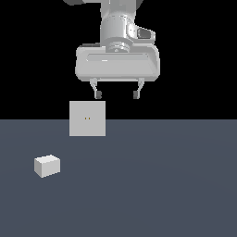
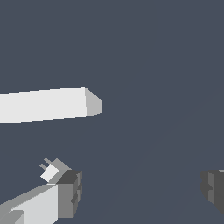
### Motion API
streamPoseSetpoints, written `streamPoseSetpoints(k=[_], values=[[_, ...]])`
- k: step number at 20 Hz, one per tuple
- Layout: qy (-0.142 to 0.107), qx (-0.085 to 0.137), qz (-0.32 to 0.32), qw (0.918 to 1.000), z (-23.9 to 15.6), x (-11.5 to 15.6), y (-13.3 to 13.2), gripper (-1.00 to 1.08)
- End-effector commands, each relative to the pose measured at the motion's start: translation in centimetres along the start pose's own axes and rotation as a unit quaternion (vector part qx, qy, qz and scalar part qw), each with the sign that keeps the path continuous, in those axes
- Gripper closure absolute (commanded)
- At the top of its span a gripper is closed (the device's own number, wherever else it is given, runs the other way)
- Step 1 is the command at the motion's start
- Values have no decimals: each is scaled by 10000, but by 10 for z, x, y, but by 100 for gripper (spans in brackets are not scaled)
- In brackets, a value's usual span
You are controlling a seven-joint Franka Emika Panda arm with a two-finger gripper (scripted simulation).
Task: Plug the charger into the wall socket.
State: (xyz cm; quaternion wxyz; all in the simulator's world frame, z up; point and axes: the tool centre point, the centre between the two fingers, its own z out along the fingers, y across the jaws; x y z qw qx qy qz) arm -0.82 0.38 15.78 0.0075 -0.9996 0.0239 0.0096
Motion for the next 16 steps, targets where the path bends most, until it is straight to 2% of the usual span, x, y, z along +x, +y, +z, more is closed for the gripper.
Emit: streamPoseSetpoints(k=[1, 8, 16], values=[[0, 0, 0, 10000, 0, 0, 0, -92], [59, 21, -211, 9998, 4, -1, -7, -92], [265, 95, -950, 9951, 20, -7, -30, -92]])
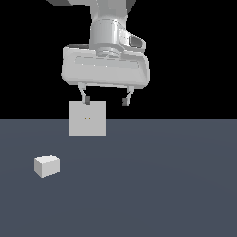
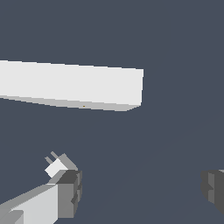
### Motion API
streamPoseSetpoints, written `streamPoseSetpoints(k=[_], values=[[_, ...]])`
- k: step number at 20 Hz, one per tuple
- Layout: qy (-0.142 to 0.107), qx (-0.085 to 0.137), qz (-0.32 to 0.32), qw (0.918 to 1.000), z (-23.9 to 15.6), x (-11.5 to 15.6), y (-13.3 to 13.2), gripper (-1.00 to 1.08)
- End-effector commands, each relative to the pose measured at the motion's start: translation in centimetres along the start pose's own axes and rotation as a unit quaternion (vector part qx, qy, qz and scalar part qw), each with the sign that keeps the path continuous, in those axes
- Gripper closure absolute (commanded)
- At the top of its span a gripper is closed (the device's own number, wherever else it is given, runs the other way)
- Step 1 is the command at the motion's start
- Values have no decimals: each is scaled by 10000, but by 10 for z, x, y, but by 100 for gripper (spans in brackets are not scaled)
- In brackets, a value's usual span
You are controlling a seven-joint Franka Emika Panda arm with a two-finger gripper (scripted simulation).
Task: Plug the charger into the wall socket.
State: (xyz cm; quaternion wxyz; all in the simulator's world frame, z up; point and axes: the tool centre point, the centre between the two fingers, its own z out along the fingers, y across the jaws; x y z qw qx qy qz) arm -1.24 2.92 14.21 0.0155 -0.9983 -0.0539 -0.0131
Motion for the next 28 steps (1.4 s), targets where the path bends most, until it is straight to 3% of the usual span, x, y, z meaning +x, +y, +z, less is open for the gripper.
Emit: streamPoseSetpoints(k=[1, 5, 10, 19, 28], values=[[81, 30, -297, 9995, 6, -2, -10, -92], [242, 88, -874, 9958, 18, -6, -28, -92], [451, 164, -1621, 9856, 34, -15, -52, -92], [784, 292, -2818, 9558, 60, -34, -87, -92], [976, 375, -3524, 9300, 77, -50, -106, -92]])
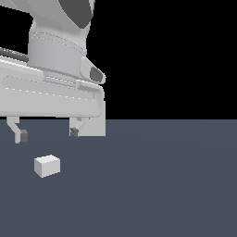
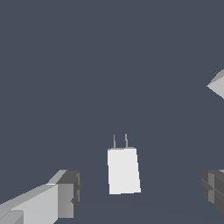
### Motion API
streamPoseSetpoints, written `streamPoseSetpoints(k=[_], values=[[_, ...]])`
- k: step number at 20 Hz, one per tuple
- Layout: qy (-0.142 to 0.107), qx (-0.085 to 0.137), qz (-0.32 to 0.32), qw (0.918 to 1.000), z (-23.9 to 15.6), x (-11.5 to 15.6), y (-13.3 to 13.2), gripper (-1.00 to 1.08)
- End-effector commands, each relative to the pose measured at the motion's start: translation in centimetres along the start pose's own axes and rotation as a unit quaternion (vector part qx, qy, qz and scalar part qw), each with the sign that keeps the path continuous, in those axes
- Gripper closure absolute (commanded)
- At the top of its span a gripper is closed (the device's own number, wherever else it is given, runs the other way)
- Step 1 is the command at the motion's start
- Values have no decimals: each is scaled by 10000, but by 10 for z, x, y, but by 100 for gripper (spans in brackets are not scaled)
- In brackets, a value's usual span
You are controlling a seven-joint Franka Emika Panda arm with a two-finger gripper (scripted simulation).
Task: Plug the charger into the wall socket.
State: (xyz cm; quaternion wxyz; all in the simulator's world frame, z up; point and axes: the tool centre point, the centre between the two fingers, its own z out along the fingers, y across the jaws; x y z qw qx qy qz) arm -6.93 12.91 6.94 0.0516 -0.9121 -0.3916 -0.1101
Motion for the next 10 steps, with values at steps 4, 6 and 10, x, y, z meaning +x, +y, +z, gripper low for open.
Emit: streamPoseSetpoints(k=[4, 6, 10], values=[[72, 29, -257, 9996, 6, -2, -8, -92], [79, 34, -291, 9995, 7, -2, -9, -92], [74, 35, -282, 9996, 7, -2, -9, -92]])
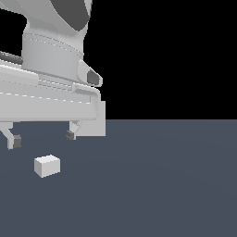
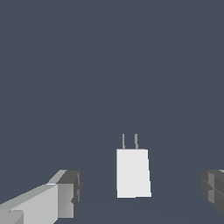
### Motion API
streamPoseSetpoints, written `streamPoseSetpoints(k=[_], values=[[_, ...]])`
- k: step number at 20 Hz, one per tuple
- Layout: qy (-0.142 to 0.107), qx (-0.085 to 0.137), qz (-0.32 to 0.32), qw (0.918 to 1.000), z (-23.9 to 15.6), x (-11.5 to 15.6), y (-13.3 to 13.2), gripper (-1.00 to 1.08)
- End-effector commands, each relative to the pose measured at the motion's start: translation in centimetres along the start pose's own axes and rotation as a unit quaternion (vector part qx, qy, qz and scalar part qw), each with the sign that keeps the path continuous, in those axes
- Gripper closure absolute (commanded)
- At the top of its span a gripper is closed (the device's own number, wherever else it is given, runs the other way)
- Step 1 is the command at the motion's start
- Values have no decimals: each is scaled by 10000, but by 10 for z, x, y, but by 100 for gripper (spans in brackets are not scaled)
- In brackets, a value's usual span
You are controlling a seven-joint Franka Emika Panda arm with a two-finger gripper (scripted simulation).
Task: Plug the charger into the wall socket.
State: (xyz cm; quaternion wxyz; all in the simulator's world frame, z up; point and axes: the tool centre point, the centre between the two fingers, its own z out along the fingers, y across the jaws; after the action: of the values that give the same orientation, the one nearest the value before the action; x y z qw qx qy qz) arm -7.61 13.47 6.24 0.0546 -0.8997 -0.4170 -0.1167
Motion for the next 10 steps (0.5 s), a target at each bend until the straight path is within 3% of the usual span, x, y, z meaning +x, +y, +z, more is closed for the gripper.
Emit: streamPoseSetpoints(k=[1, 10], values=[[0, 0, -1, 10000, 1, 0, 0, -92], [-4, -4, -15, 10000, 32, -9, -1, -92]])
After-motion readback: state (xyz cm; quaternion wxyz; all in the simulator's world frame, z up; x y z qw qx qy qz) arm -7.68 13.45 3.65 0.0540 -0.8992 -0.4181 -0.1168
